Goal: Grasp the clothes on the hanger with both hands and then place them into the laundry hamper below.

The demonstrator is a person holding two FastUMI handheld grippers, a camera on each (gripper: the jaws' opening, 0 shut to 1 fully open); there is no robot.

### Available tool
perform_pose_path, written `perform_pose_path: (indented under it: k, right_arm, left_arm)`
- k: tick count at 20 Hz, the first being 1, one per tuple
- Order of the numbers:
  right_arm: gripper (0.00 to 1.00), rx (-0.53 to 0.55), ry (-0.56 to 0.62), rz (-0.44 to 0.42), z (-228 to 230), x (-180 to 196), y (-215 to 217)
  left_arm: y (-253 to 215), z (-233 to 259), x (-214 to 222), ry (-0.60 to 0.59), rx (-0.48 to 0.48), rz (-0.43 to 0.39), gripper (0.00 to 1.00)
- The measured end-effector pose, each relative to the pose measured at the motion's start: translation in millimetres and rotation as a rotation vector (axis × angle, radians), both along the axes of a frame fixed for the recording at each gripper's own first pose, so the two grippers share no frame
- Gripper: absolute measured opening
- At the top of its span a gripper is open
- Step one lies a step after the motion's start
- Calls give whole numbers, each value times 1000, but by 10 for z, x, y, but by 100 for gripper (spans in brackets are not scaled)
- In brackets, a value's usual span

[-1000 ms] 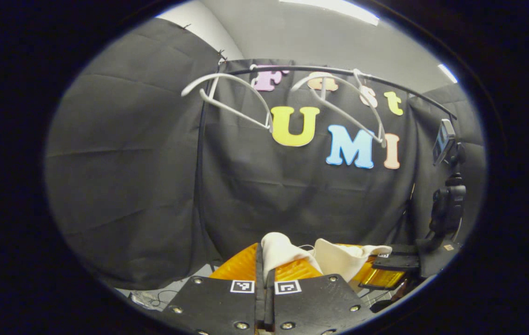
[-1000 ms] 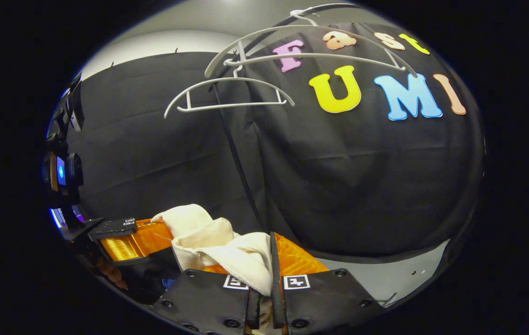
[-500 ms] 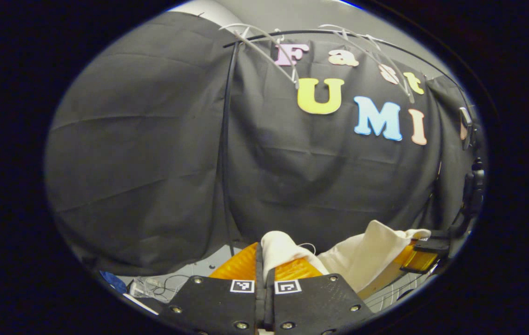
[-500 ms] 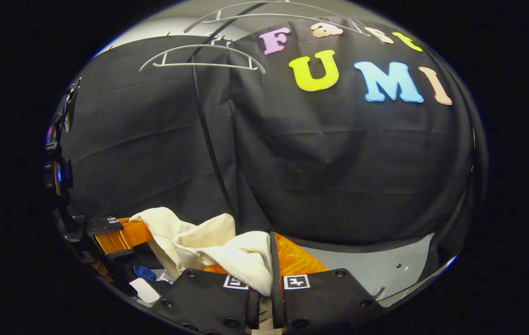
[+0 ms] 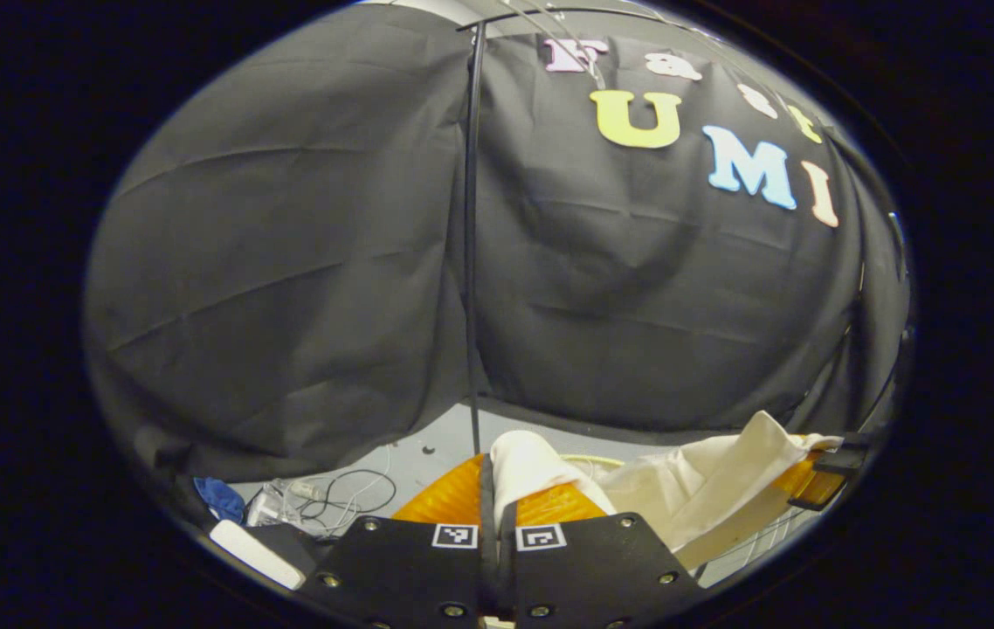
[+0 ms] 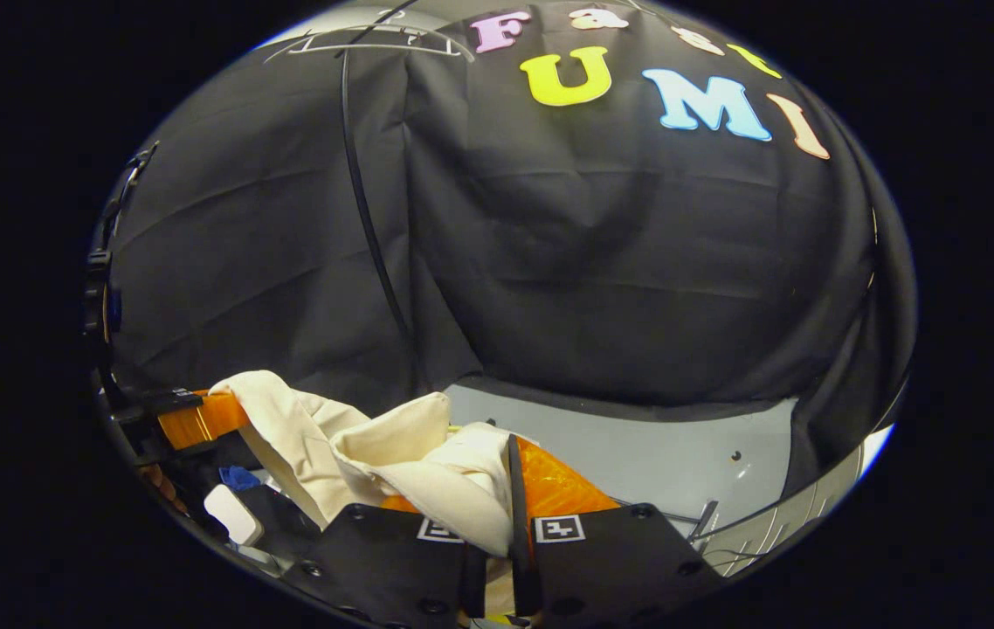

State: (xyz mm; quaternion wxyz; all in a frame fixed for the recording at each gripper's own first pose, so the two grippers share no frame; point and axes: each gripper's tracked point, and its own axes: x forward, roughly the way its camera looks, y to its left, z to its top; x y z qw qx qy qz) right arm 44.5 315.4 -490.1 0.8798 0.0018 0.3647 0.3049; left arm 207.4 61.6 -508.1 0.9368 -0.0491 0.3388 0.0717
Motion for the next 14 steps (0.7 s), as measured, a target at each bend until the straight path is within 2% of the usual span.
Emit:
perform_pose_path:
  k: [6, 8, 9, 11, 13, 14]
  right_arm:
    - [19, -98, 63, 7, -448, -156, -8]
    - [28, -125, 83, 22, -458, -223, 10]
    - [35, -139, 83, 28, -420, -228, 10]
    - [55, -150, 90, 33, -351, -242, -18]
    - [89, -152, 104, 31, -214, -278, -56]
    - [92, -152, 105, 32, -172, -276, -45]
  left_arm:
    - [59, -498, -196, 102, 46, -16, 1]
    - [26, -573, -251, 119, 29, -15, 1]
    - [20, -606, -263, 126, 14, -17, 8]
    - [59, -567, -366, 145, 18, -11, 43]
    - [122, -507, -490, 173, 45, -17, 77]
    - [131, -455, -529, 188, 57, -20, 83]
